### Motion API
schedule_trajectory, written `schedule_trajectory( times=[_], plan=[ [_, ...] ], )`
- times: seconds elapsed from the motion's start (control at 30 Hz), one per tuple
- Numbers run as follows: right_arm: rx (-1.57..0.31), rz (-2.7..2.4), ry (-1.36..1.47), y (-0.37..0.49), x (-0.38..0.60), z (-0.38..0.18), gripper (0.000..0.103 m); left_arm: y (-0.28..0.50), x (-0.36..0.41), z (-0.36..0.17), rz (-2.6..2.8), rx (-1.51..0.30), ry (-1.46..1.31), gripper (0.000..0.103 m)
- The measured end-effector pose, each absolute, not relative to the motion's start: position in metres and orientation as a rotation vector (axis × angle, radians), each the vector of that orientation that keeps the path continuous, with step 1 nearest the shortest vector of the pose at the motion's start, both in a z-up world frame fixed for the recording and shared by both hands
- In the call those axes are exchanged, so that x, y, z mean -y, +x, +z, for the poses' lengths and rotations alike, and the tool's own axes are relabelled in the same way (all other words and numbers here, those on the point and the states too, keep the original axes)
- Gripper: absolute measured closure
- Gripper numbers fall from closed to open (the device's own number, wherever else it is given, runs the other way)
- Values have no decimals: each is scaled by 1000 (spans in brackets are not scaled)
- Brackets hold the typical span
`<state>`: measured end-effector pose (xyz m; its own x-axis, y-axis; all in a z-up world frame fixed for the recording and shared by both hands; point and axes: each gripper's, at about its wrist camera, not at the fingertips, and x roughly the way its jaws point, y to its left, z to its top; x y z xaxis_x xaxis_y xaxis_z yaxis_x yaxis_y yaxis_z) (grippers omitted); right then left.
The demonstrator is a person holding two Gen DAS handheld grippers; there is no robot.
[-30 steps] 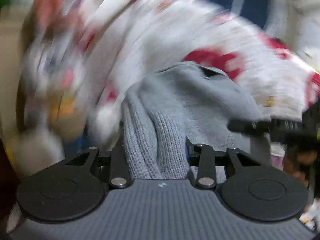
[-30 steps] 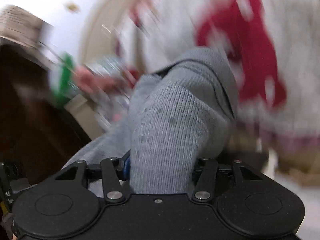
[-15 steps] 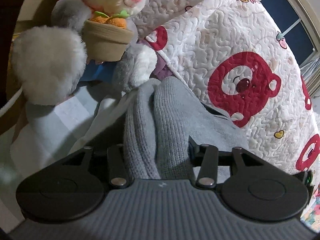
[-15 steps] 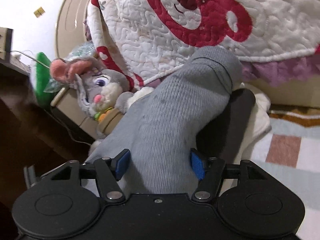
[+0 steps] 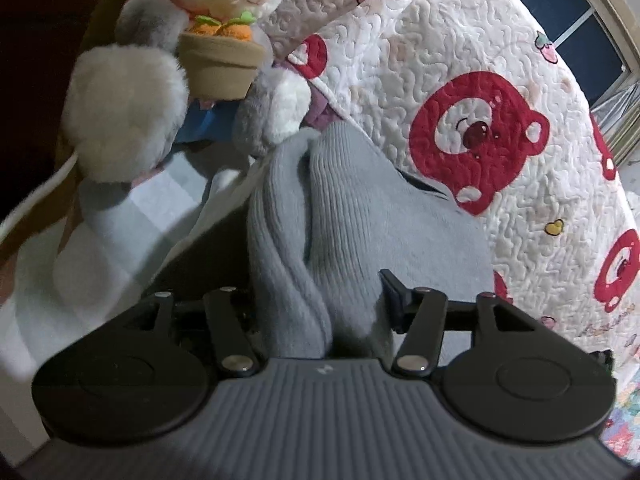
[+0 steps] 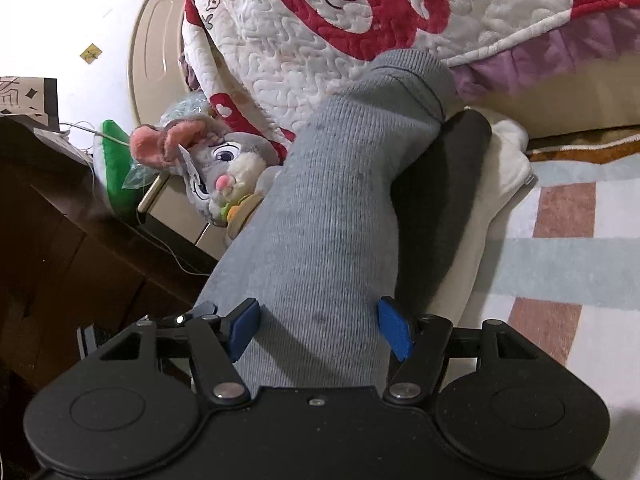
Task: Fold clothes
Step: 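Lift the folded grey sweater with both grippers and carry it toward the clothes stack, then lower the grey sweater onto the stack of folded clothes with both grippers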
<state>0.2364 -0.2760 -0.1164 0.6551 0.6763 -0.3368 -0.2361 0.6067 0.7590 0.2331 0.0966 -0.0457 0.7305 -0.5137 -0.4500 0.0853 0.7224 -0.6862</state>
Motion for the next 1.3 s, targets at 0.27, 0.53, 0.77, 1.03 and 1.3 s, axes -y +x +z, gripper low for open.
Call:
schedule_trajectory(
  times=[0.27,0.53,0.77,1.03,1.3],
  plan=[
    [-650,609,813,247,272,-142,18,239,-98,-76,-344,-640,-865,34],
    [-705,603,963,259,268,-143,24,248,-91,-41,-383,-526,-797,66],
    [-803,678,1389,265,261,-118,44,264,-117,-36,-401,-471,-981,65],
    [-1038,569,988,252,217,-137,45,258,-129,-46,-180,-562,-811,64],
    [-814,568,350,229,184,-83,50,254,-124,-39,-125,-524,-708,65]
  ],
)
